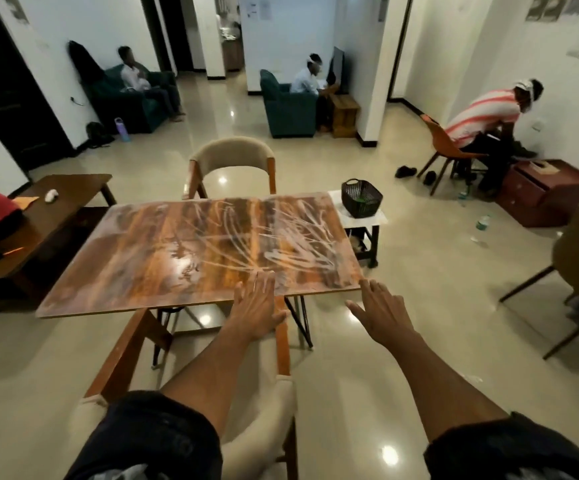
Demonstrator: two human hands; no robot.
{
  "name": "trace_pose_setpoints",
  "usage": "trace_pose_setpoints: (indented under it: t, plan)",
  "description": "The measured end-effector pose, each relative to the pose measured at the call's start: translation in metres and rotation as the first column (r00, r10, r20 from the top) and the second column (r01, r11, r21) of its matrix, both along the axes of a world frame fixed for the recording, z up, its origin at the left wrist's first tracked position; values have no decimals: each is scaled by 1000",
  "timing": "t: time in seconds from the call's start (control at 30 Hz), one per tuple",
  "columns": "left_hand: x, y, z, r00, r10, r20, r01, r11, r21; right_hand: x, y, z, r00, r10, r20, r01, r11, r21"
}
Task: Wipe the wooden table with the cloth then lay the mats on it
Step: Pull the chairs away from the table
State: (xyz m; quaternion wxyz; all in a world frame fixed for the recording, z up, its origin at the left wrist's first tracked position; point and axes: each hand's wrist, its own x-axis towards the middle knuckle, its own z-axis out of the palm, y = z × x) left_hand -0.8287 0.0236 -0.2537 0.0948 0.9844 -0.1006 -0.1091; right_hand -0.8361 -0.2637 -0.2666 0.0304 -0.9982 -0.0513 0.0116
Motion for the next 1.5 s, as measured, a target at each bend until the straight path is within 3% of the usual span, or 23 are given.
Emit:
trace_pose_setpoints:
  t: [0.27,0.7,1.27,1.5]
  plan:
    - [9,-114,-38,997,-77,-10,77,997,2,-18,-109,-19,995,-79,-63,79,997,-1]
    - [46,-215,-62,981,-173,-92,176,984,25,-12,-194,-60,974,-195,-112,199,980,27]
    - [224,-265,-70,985,-150,-85,154,987,42,164,-240,-54,983,-161,-90,162,987,4]
    - [257,-277,-73,989,-139,-58,143,988,57,201,-251,-69,983,-142,-114,142,990,-5]
